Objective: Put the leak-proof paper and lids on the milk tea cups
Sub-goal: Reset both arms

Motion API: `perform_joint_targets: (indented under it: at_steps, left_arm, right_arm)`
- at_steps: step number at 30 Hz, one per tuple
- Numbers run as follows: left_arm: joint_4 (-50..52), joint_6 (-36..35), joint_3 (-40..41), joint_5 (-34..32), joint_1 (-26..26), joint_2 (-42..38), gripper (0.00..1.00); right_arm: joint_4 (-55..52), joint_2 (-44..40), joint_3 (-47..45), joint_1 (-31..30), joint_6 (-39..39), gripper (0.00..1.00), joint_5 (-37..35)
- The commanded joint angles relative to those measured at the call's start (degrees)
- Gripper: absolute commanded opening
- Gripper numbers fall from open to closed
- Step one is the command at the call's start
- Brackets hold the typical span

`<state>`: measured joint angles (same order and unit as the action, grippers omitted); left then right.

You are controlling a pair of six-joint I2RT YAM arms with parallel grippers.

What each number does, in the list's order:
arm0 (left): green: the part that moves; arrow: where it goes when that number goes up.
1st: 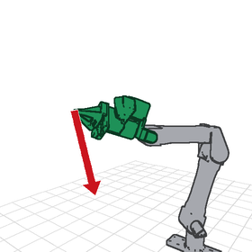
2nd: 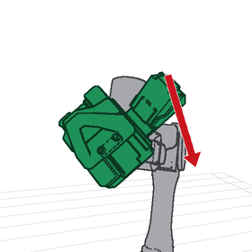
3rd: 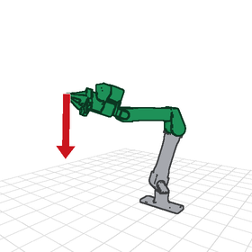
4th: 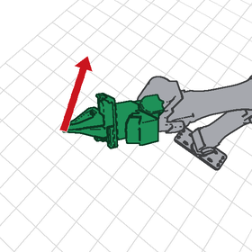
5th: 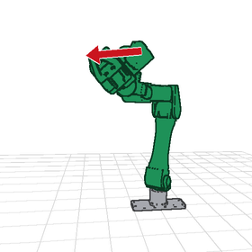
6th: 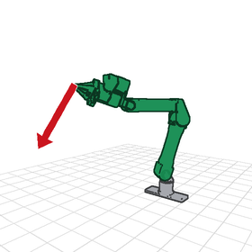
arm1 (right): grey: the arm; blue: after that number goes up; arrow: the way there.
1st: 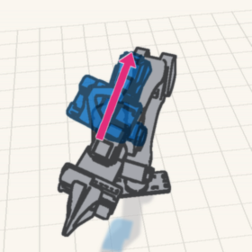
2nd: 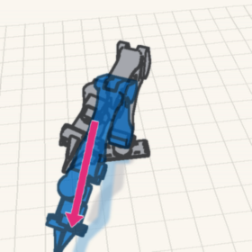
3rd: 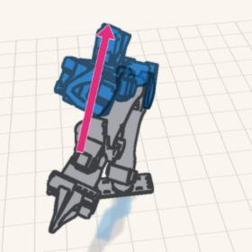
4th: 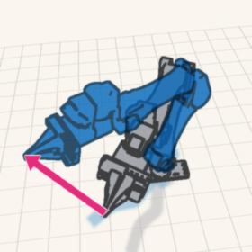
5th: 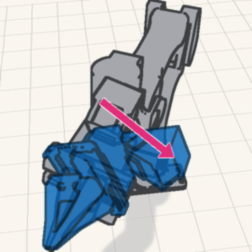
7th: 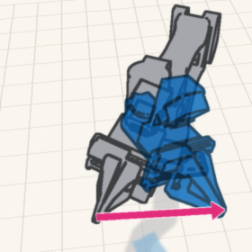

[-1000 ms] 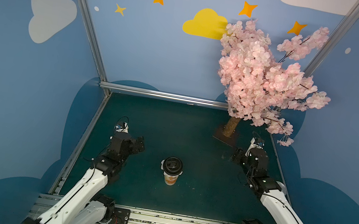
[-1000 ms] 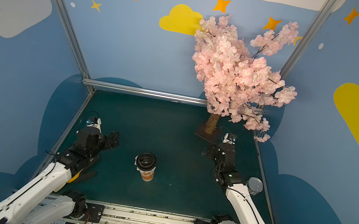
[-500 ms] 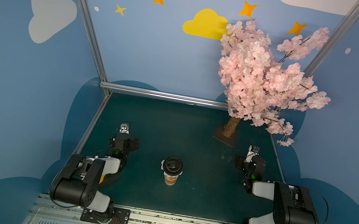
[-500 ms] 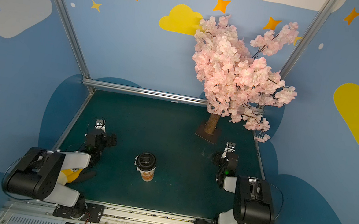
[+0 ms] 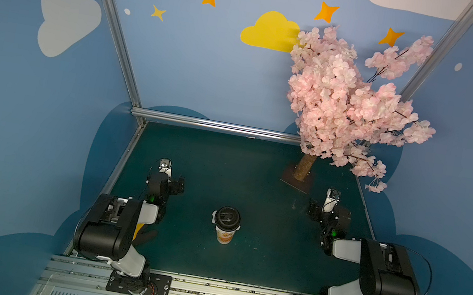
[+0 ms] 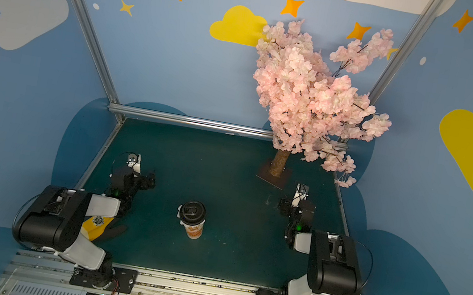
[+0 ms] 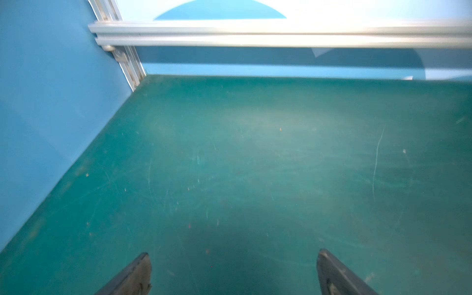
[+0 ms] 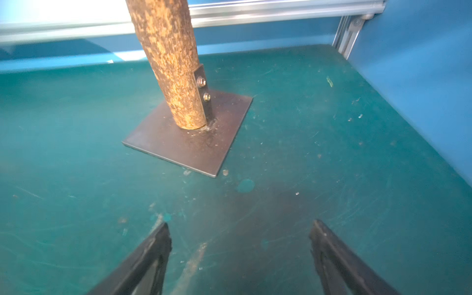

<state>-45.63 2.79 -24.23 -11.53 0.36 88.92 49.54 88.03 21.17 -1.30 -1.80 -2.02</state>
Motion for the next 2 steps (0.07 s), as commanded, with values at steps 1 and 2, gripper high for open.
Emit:
perform_joint_targets:
  at_steps: [1,2]
  left_arm:
    - [-0.5,-0.7,1.4,2.6,-0.2,-1.1,1.0]
    - [-0.2,-2.0,1.5,4.4,-0.1,-1.6,1.0]
  right_arm:
    - [0.7,-0.3,0.6,-1.2,1.1,0.87,-2.6]
    - [1.0,-0.2,0.6,-1.3,1.1,0.87,-2.8]
